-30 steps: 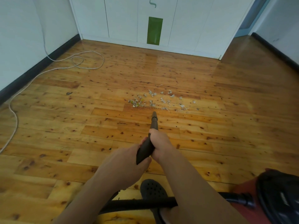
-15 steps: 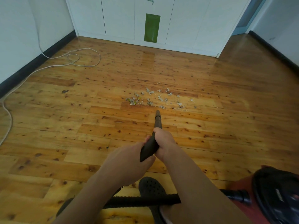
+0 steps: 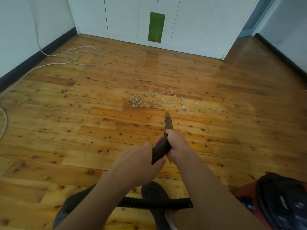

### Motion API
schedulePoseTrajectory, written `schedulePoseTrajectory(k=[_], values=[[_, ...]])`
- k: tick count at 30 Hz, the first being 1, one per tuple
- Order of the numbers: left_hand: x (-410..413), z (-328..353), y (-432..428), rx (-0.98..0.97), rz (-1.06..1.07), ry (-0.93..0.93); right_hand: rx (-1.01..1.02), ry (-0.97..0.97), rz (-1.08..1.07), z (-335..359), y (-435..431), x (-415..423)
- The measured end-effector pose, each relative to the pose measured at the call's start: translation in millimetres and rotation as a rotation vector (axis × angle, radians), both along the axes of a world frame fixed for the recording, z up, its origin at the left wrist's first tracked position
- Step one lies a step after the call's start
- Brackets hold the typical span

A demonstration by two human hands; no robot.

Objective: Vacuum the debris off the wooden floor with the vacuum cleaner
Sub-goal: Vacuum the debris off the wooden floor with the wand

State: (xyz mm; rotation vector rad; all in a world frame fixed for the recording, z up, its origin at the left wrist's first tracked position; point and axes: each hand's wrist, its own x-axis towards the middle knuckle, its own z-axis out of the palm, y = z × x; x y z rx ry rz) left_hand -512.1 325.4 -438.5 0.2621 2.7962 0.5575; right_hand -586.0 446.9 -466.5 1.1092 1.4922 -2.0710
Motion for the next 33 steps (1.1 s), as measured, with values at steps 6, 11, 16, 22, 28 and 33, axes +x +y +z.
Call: schedulePoseTrajectory(k=[6, 11, 16, 22, 28, 33], values=[[-1, 1, 3, 0.004, -0.009, 0.005, -0.02, 0.004, -0.044, -1, 6, 0], [-2, 1, 4, 0.013, -0.036, 0.006, 0.0, -0.007, -0.074, -1, 13, -3], [-5, 2, 3, -0.014, -0.057, 0.018, -0.02, 0.003, -0.107, 0, 26, -7], [-9, 5, 12, -0.014, -0.087, 0.012, 0.005, 0.005, -0.143, -1, 40, -10], [-9, 5, 21, -0.002, -0.117, 0.016, -0.002, -0.004, -0.177, -3, 49, -10], [-9, 4, 24, 0.014, -0.144, 0.002, 0.024, -0.001, -0.195, -6, 55, -9]])
